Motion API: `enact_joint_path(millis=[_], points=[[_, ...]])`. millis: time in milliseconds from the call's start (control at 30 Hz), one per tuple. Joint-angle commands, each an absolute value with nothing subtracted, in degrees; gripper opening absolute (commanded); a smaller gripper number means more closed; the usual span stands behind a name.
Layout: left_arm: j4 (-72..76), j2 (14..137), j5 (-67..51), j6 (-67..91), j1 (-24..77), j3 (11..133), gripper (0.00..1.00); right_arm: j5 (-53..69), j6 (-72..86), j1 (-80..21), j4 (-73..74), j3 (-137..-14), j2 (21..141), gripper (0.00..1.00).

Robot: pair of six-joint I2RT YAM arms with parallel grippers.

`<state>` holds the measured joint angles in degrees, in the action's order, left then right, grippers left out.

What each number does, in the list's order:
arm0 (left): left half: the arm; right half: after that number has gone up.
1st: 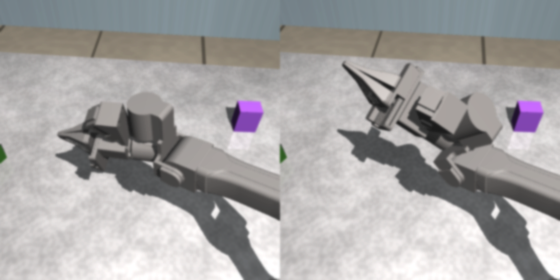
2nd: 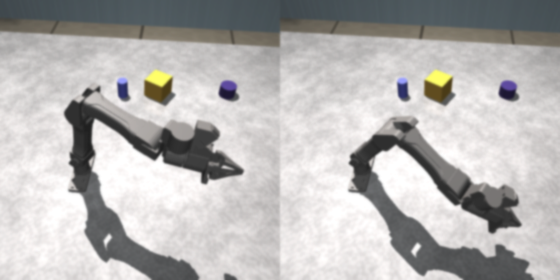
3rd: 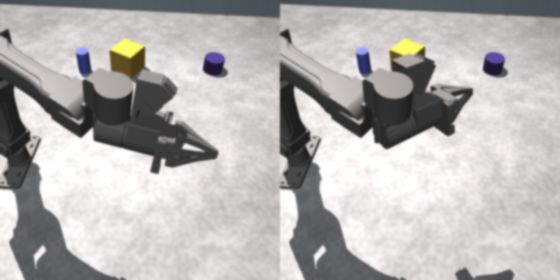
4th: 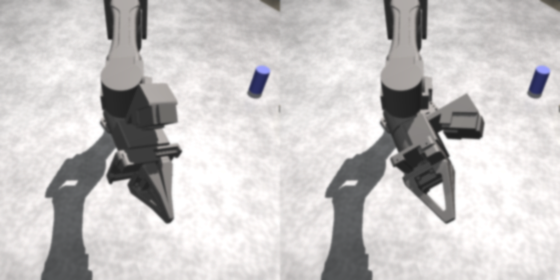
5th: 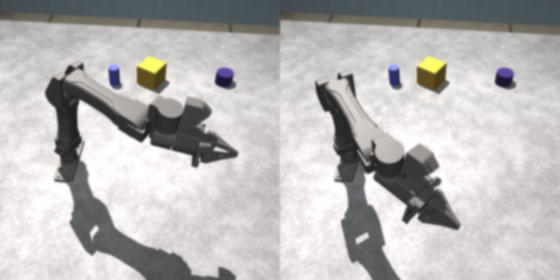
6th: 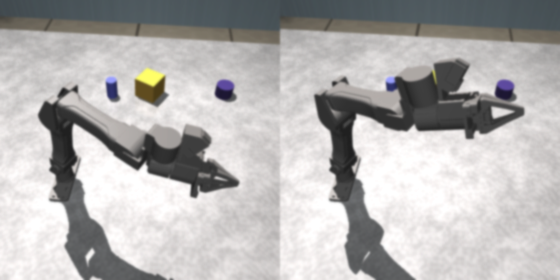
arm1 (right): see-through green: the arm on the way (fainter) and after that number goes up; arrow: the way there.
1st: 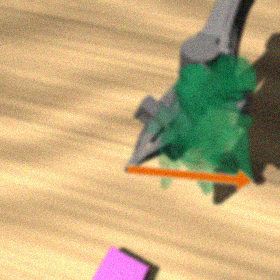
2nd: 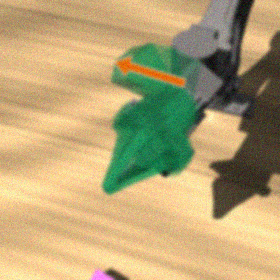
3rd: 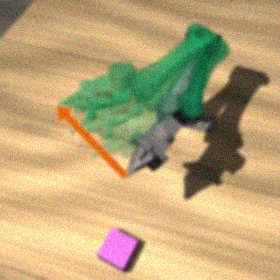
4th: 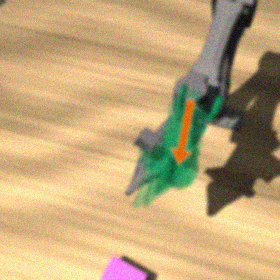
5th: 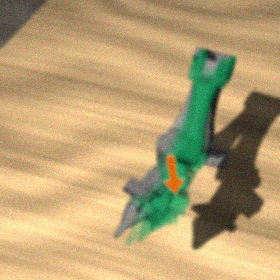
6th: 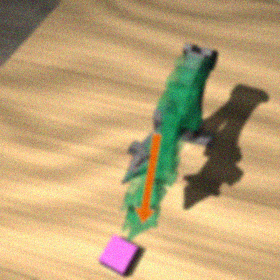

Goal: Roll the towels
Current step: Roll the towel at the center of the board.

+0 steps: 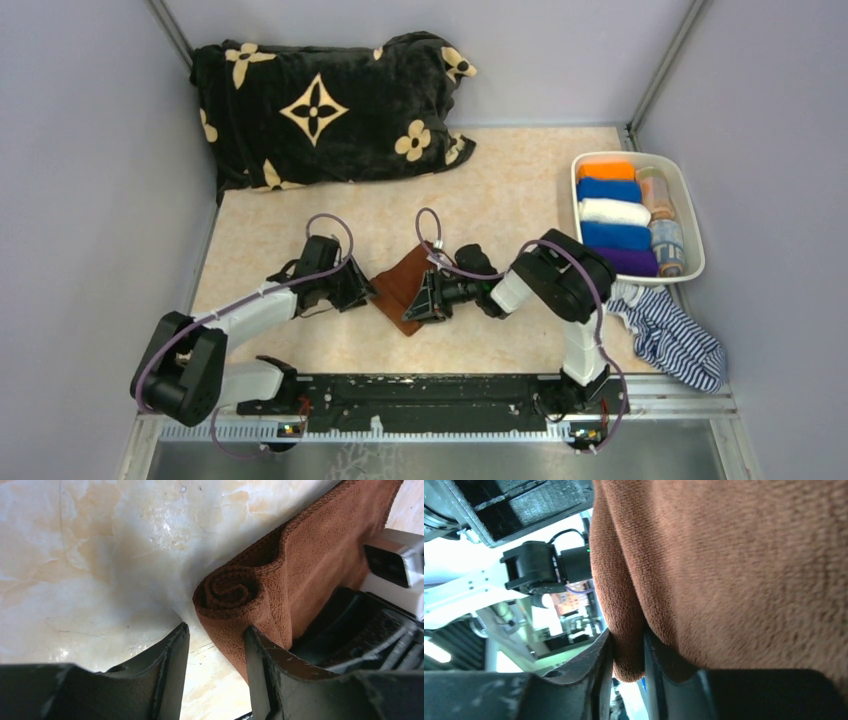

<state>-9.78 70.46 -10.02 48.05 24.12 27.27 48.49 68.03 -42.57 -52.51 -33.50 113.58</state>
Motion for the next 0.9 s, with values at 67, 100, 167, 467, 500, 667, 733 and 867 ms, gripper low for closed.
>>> enact_joint_path(millis=[67, 100, 167, 467, 500, 667, 733, 867], points=[[-5.6, 74.5, -8.7, 47.6, 24.9, 26.0, 0.50, 37.5, 46.0, -43.3, -20.8, -39.2, 99.1, 0.38], [-5.6, 75.1, -8.4, 47.6, 25.1, 26.1, 0.50, 34.1, 42.2, -44.1, -14.7, -40.7, 96.9, 0.41], [-5.7, 76.2, -7.8, 47.4, 25.6, 26.4, 0.50, 26.9, 36.3, -46.3, -2.3, -44.0, 92.2, 0.46], [-6.9, 78.7, -5.3, 47.4, 27.8, 27.7, 0.53, -9.9, 22.8, -63.6, 19.5, -57.7, 86.6, 0.50], [-7.1, 78.8, -5.0, 47.3, 27.9, 27.9, 0.54, -12.6, 22.0, -65.3, 20.0, -58.9, 87.4, 0.50], [-7.6, 79.2, -4.3, 47.4, 28.6, 28.5, 0.54, -20.3, 18.8, -70.8, 22.1, -64.3, 94.1, 0.50], [-7.8, 79.4, -4.1, 47.4, 28.9, 28.6, 0.54, -21.6, 17.9, -72.0, 22.2, -65.7, 98.1, 0.50], [-7.9, 79.8, -4.0, 47.4, 29.1, 28.9, 0.54, -23.8, 17.3, -73.5, 23.8, -67.6, 102.9, 0.50]])
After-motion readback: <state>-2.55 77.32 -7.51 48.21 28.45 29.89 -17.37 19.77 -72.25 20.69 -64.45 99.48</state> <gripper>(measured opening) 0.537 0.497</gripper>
